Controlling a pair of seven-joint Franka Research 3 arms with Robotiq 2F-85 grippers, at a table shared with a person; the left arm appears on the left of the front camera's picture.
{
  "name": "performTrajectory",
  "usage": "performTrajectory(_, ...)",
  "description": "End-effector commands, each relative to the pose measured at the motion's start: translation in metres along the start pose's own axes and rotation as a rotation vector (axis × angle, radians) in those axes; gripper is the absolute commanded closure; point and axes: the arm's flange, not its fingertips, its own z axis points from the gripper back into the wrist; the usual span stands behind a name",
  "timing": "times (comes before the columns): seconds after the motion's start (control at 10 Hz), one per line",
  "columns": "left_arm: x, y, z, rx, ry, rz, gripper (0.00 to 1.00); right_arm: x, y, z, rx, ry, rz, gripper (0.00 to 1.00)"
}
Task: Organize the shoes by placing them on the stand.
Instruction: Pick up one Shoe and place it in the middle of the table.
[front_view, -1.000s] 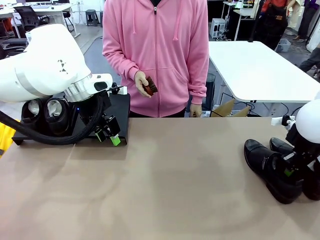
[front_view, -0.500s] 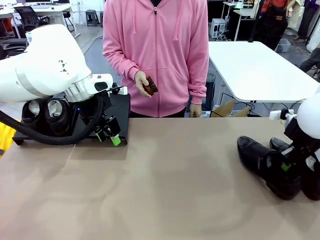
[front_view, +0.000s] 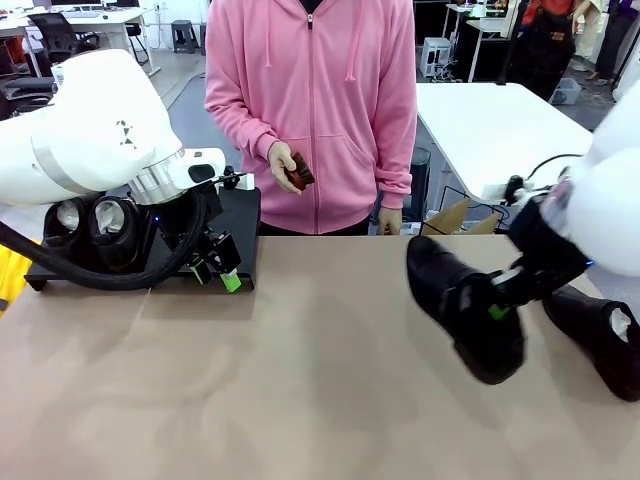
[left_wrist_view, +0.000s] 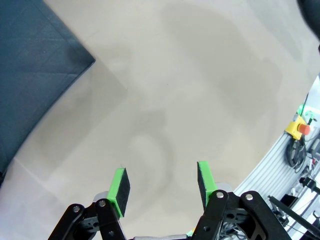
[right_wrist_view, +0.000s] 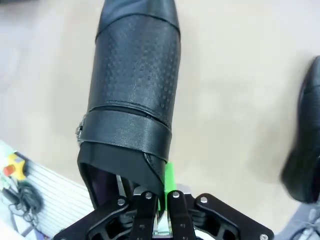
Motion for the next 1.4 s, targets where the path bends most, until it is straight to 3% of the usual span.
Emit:
performTrajectory(0.0, -0.005, 0.0, 0.002, 0.005, 0.005, -0.008, 0.29, -0.036, 0.007, -0.024, 0.059, 0.023, -0.046, 1.0)
performTrajectory(0.1, -0.005, 0.0, 0.002, 0.005, 0.005, -0.008, 0.29, 0.0, 0.0, 0.0, 0.0, 0.0, 0.0, 1.0)
performTrajectory(0.5, -0.005, 0.0, 0.002, 0.005, 0.005, -0.008, 0.29, -0.002, 0.007, -0.006, 0.012, 0.021, -0.014, 1.0)
performTrajectory(0.6, -0.005, 0.0, 0.002, 0.005, 0.005, -0.008, 0.29, 0.008, 0.032, -0.002, 0.107, -0.084, -0.127, 1.0)
performTrajectory(0.7, -0.005, 0.0, 0.002, 0.005, 0.005, -0.008, 0.29, 0.013, 0.058, -0.005, 0.088, -0.137, -0.162, 1.0)
performTrajectory(0.9, -0.005, 0.0, 0.002, 0.005, 0.005, -0.008, 0.29, 0.019, 0.1, -0.026, 0.099, -0.178, -0.186, 1.0)
performTrajectory(1.1, -0.005, 0.0, 0.002, 0.005, 0.005, -0.008, 0.29, 0.031, 0.116, -0.065, 0.043, -0.119, -0.215, 1.0)
performTrajectory(1.3, -0.005, 0.0, 0.002, 0.005, 0.005, -0.008, 0.29, 0.039, 0.123, -0.09, 0.07, -0.083, -0.24, 1.0)
